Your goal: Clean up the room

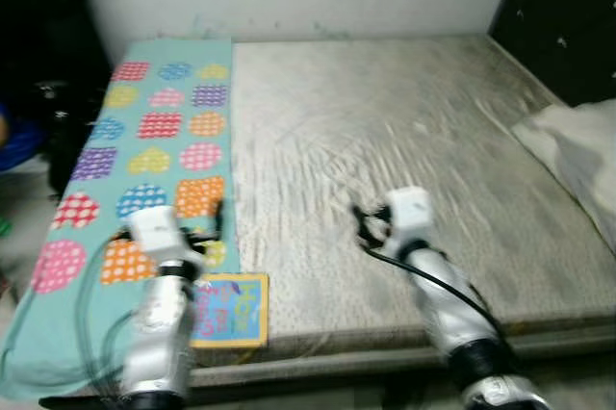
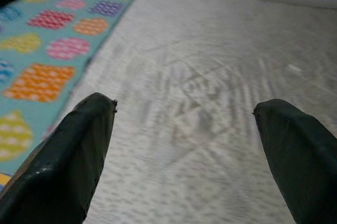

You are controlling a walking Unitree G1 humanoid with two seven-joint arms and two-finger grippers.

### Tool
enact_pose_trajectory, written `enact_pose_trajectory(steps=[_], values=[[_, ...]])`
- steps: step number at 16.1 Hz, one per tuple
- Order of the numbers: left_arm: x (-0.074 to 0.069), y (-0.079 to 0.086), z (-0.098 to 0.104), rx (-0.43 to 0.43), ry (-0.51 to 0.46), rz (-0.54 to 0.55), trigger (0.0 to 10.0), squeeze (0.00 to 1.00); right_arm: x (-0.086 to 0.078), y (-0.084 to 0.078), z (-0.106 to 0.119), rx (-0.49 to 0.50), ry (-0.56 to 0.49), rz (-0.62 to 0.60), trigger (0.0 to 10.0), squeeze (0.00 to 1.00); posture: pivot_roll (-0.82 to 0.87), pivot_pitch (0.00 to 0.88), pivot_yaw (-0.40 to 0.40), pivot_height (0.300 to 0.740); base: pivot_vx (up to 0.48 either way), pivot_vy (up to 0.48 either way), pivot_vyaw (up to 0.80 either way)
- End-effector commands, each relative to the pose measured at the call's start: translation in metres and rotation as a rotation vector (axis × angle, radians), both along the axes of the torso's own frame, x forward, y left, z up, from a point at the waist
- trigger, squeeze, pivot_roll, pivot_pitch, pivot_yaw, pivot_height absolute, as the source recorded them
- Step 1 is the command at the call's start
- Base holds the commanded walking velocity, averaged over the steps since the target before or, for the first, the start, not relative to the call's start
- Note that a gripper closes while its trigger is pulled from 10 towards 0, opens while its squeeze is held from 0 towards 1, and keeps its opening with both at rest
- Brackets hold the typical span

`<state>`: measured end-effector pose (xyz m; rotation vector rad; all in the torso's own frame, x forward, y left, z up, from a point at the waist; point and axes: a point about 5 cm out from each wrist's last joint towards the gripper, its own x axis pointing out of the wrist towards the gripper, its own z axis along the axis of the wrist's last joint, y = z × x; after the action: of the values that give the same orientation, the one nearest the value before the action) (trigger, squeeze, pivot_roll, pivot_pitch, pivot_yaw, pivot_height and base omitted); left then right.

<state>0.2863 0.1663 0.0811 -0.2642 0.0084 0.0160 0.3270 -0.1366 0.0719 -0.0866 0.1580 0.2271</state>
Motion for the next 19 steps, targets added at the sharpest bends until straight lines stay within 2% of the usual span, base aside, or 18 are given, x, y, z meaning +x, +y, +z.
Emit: enact_pose_trajectory(steps=[1,6,9,15,19], values=[[-0.0004,0.0091,0.0013,0.015,0.005,0.022,10.0,0.0,0.0033,0.0075,0.0065,0.017,-0.021,0.01,10.0,0.0,-0.09,0.015,-0.025,0.74,0.0,0.0,0.0],[0.0003,0.0132,-0.0013,0.008,0.022,0.068,10.0,0.0,0.0036,0.0073,0.0062,0.019,-0.017,0.008,10.0,0.0,-0.09,0.014,-0.024,0.74,0.0,0.0,0.0],[0.0005,0.0133,-0.0012,0.007,0.021,0.066,10.0,0.0,0.0037,0.0074,0.0061,0.018,-0.015,0.008,10.0,0.0,-0.09,0.014,-0.024,0.74,0.0,0.377,-0.31],[0.0008,0.013,-0.0015,0.01,0.025,0.064,10.0,0.0,0.0037,0.0073,0.0057,0.019,-0.012,0.007,10.0,0.0,-0.09,0.014,-0.024,0.74,0.0,0.441,0.0],[0.0025,0.0108,0.0016,0.021,0.006,0.072,10.0,0.0,0.0038,0.0075,0.0053,0.021,-0.009,0.009,10.0,0.0,-0.09,0.014,-0.024,0.74,0.0,0.0,0.0]])
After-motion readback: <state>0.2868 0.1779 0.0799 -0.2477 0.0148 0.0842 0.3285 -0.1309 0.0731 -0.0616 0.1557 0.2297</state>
